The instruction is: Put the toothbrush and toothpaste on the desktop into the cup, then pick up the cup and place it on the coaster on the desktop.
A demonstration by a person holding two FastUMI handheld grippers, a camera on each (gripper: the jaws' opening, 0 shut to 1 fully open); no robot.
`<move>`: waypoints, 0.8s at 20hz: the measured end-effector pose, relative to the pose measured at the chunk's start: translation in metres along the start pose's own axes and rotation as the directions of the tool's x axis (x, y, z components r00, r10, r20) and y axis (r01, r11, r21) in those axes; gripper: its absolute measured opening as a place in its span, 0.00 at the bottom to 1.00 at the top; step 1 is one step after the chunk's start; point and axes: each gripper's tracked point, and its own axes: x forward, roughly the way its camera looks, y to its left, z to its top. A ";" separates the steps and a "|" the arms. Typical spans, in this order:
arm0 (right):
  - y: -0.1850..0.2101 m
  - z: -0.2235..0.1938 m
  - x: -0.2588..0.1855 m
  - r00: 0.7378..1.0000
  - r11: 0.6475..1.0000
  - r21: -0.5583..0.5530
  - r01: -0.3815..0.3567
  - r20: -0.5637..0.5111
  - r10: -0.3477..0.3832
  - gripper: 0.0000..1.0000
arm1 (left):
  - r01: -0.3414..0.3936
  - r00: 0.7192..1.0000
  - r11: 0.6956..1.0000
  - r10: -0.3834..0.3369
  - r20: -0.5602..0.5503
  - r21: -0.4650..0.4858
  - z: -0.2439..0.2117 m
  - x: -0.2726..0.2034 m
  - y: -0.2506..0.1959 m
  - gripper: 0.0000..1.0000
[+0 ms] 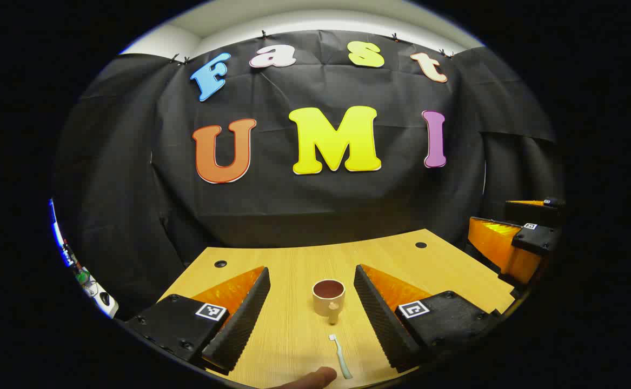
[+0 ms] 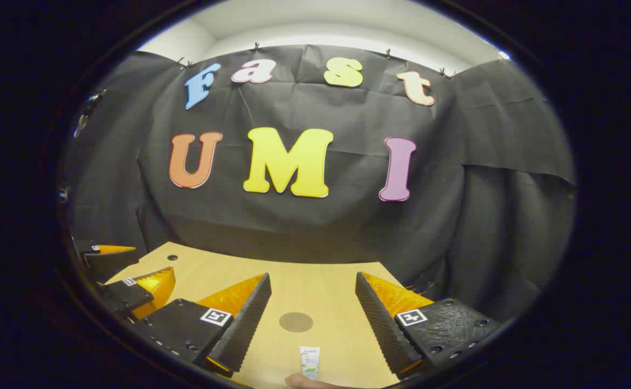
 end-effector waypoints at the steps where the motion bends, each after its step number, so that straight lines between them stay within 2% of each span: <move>1: -0.003 -0.002 0.003 1.000 1.000 -0.010 -0.001 -0.004 0.001 0.95 | -0.015 1.000 1.000 0.015 0.001 0.008 0.001 0.001 -0.001 0.99; 3: -0.012 -0.006 0.007 1.000 1.000 -0.026 0.005 -0.023 -0.005 0.97 | -0.034 0.999 0.999 0.034 -0.008 0.006 0.002 0.000 0.002 0.99; 7: -0.026 -0.013 0.011 0.998 1.000 -0.024 -0.008 -0.060 0.006 0.95 | -0.043 0.999 0.999 0.043 -0.009 -0.016 0.004 0.001 -0.012 0.99; 11: -0.041 -0.011 0.010 0.999 0.998 -0.063 -0.004 -0.042 0.002 0.97 | -0.032 0.999 0.999 0.032 -0.003 -0.007 0.007 0.001 -0.028 0.99; 12: -0.044 -0.009 0.010 0.999 0.997 -0.082 0.001 -0.036 -0.004 0.95 | -0.028 1.000 1.000 0.028 0.002 -0.009 0.008 0.002 -0.031 0.99; 13: -0.043 -0.010 0.010 0.999 0.996 -0.085 -0.010 -0.033 0.008 0.93 | -0.024 1.000 1.000 0.024 -0.001 -0.013 0.009 0.003 -0.034 0.99; 16: -0.042 -0.005 0.009 0.999 0.997 -0.076 -0.028 -0.032 0.025 0.95 | -0.024 1.000 0.999 0.024 -0.014 -0.022 0.008 0.006 -0.038 0.99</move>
